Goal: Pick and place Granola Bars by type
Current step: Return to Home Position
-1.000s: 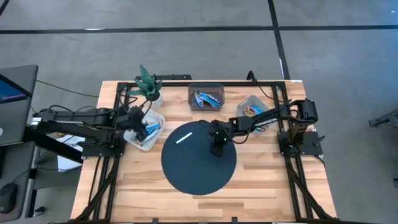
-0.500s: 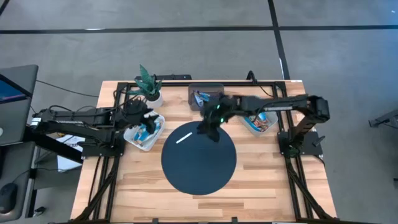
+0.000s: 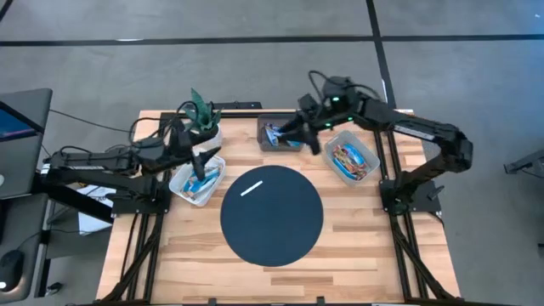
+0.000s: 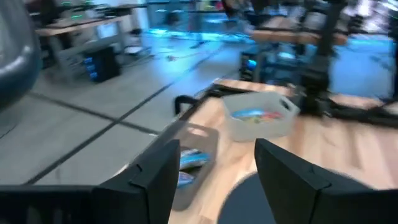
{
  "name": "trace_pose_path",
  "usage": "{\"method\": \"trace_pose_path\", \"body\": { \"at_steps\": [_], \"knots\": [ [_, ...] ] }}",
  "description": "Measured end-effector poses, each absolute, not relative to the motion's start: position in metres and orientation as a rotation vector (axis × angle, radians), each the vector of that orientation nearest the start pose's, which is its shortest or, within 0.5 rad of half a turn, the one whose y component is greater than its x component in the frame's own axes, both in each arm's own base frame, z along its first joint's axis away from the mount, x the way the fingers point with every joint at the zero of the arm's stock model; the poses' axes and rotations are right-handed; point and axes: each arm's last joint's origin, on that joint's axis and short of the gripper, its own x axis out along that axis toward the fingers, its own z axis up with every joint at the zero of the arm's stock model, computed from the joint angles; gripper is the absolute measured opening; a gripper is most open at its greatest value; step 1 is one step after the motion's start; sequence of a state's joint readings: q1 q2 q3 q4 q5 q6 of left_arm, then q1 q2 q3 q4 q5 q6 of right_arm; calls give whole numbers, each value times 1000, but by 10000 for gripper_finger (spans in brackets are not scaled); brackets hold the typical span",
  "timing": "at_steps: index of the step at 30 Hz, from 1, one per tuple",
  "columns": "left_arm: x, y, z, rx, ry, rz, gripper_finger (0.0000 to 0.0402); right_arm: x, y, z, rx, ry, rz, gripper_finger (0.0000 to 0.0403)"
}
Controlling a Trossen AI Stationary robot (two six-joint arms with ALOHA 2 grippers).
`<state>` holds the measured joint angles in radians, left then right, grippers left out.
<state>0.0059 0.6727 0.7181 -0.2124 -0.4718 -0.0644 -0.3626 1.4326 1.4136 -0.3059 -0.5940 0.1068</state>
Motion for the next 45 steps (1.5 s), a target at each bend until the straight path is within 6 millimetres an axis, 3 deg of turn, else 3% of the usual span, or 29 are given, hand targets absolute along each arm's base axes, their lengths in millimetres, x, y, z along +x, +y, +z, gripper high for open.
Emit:
{"method": "trace_pose_path", "body": {
  "at_steps": [5,10,16,25,32,40,45],
  "knots": [
    [138,11,327,15,140,380,203,268,-94,413,55,250,243,125],
    [124,9,328,25,143,356,203,237,-94,419,-13,310,213,125],
    [106,5,330,104,133,313,203,213,-89,419,-117,289,204,125],
    [86,4,326,107,156,239,203,181,-82,390,-157,134,133,125],
    [83,2,324,85,171,194,203,151,-66,363,-118,23,-35,125],
    [79,2,318,101,211,179,203,128,-45,327,-58,-44,-83,125],
    [68,3,309,93,146,184,203,117,-35,308,-17,-67,-140,125]
  ]
}}
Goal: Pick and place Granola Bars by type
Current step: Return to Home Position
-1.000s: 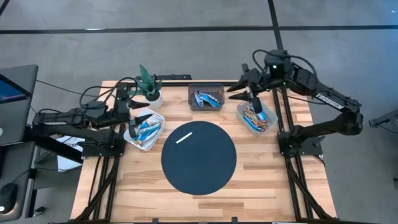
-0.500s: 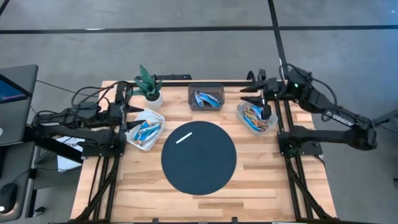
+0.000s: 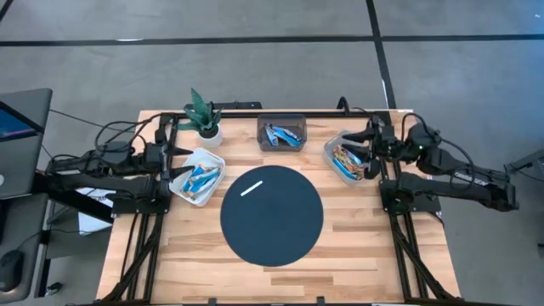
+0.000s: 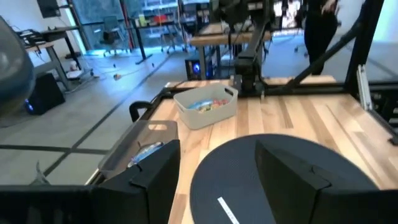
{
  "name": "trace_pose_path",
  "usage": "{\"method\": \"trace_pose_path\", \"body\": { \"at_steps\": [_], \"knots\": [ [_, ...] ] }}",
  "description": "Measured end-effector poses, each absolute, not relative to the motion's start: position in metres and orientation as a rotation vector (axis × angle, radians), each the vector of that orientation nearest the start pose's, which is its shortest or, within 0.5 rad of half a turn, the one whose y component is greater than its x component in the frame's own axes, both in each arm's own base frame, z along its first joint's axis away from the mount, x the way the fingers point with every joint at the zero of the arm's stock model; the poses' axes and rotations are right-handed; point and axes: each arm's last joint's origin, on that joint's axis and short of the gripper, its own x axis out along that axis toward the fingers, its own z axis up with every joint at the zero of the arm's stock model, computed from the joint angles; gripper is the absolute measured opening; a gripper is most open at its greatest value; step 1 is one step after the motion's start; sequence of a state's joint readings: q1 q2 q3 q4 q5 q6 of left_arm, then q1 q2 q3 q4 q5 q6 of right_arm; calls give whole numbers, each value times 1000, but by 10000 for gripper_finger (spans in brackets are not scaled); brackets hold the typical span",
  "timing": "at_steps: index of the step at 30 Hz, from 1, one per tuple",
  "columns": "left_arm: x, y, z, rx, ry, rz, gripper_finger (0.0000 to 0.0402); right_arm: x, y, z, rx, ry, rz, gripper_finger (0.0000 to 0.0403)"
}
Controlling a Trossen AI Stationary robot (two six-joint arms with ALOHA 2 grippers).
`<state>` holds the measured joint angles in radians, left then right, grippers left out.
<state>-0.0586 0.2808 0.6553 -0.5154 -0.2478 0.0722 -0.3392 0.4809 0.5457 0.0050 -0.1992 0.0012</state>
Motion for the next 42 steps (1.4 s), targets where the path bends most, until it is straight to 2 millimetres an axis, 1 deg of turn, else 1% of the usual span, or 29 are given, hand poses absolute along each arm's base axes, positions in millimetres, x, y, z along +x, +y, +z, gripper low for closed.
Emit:
{"method": "trace_pose_path", "body": {
  "at_steps": [4,7,11,15,21,27,35,40,42],
  "knots": [
    [61,4,293,49,93,187,203,112,-28,296,-3,-76,-168,125],
    [60,4,278,30,68,186,203,109,-24,286,12,-79,-179,125],
    [58,4,260,1,47,186,203,105,-19,268,49,-71,-172,125],
    [58,4,248,-14,18,185,203,98,-15,256,65,-108,-155,125],
    [59,3,244,-20,45,172,203,88,-11,246,93,-169,-174,125],
    [59,2,245,-24,40,138,203,93,-3,225,137,-135,-166,125],
    [60,2,245,20,30,116,203,92,5,205,110,-119,-131,125],
    [69,0,233,17,14,83,203,92,5,191,90,-139,-121,125],
    [74,0,226,15,-13,78,203,92,5,192,86,-162,-124,125]
  ]
}}
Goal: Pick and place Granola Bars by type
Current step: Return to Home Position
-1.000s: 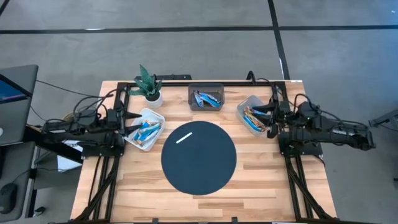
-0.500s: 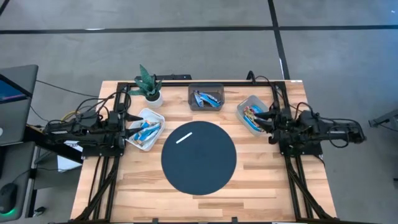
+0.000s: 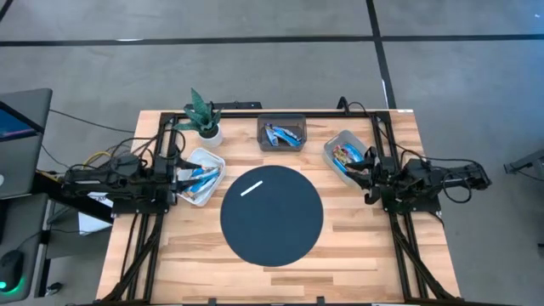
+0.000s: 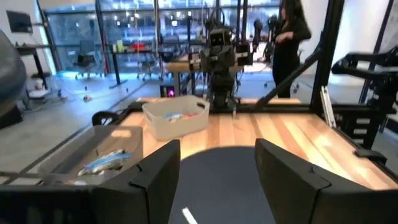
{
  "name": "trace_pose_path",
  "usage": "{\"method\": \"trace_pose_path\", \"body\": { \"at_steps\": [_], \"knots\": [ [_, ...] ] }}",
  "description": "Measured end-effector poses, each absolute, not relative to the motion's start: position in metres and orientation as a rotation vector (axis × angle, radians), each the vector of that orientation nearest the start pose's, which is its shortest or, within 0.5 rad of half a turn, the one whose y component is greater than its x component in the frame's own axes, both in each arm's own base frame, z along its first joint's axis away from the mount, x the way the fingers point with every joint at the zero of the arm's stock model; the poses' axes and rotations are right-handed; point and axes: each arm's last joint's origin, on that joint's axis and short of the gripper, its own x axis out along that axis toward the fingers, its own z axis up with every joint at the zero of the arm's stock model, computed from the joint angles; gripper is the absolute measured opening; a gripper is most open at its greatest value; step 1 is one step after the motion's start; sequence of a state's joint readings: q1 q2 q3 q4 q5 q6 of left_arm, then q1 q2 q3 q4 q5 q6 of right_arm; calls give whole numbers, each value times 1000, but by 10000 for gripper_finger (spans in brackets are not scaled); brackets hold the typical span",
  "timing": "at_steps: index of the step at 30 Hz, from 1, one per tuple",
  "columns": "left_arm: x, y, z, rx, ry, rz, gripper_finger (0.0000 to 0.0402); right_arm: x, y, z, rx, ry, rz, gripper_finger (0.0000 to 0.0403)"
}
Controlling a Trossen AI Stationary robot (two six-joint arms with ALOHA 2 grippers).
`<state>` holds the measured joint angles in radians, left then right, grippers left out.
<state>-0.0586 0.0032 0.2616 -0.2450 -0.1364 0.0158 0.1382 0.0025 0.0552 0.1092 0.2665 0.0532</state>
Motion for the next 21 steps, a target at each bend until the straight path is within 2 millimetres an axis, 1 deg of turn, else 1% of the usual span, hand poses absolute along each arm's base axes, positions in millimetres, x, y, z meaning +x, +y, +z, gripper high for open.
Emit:
{"method": "trace_pose_path", "body": {
  "at_steps": [3,6,12,17,21],
  "knots": [
    [81,-1,218,25,-83,78,203,94,4,187,68,-151,-122,125],
    [86,-1,213,40,-164,73,203,93,2,192,49,-196,-119,125],
    [92,-2,199,16,-207,72,203,93,-6,194,28,-215,-116,125],
    [92,-2,197,4,-246,46,203,93,-10,193,38,-211,-31,125],
    [93,-4,194,24,-293,-2,203,92,-13,193,32,-207,2,125]
  ]
}}
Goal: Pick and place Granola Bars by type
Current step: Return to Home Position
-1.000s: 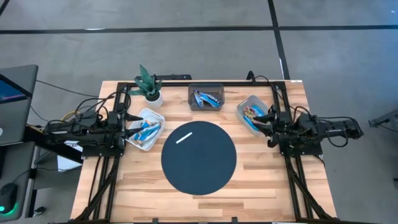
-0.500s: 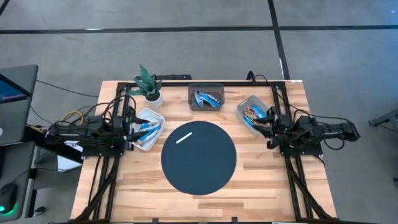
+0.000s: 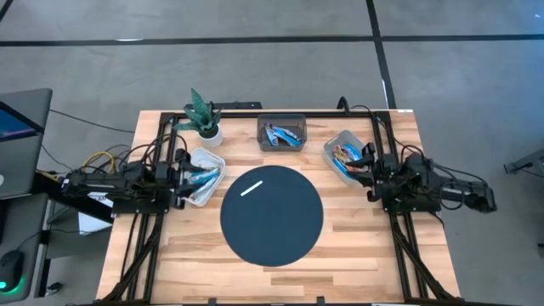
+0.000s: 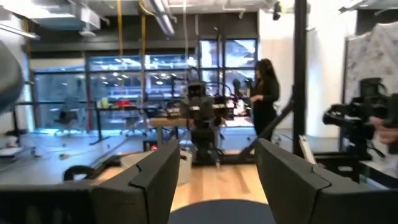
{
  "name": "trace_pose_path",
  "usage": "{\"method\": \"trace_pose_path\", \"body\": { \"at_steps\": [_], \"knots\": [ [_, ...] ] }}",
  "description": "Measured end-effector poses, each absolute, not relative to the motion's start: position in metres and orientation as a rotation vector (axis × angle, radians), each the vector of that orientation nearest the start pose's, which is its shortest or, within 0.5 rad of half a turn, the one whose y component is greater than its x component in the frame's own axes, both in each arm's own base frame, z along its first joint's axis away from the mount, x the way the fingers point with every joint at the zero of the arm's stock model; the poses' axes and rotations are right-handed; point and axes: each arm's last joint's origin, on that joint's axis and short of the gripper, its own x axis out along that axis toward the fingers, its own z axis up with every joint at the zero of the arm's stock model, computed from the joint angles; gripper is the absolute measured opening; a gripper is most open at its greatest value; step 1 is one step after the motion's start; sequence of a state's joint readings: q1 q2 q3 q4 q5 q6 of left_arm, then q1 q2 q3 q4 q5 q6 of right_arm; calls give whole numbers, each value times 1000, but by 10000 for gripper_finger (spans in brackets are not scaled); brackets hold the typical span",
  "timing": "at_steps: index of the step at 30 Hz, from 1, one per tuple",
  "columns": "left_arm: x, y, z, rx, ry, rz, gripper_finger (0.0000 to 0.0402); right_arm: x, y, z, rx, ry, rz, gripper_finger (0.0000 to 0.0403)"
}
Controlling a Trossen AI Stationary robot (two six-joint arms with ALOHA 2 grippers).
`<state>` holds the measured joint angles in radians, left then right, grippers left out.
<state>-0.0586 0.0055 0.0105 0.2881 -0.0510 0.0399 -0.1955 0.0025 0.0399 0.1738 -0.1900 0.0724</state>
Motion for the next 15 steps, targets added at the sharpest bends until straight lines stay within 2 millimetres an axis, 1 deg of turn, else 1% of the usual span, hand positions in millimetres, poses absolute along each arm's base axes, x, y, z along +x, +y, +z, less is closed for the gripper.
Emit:
{"method": "trace_pose_path", "body": {
  "at_steps": [5,8,12,15],
  "knots": [
    [95,-5,188,-5,-225,-36,203,92,-16,192,31,-209,12,125],
    [95,-5,188,-5,-225,-36,203,93,-17,186,50,-204,18,125],
    [95,-5,187,18,-222,-52,203,93,-17,184,53,-185,31,125],
    [96,-6,182,8,-172,-54,203,93,-17,184,53,-186,32,125]
  ]
}}
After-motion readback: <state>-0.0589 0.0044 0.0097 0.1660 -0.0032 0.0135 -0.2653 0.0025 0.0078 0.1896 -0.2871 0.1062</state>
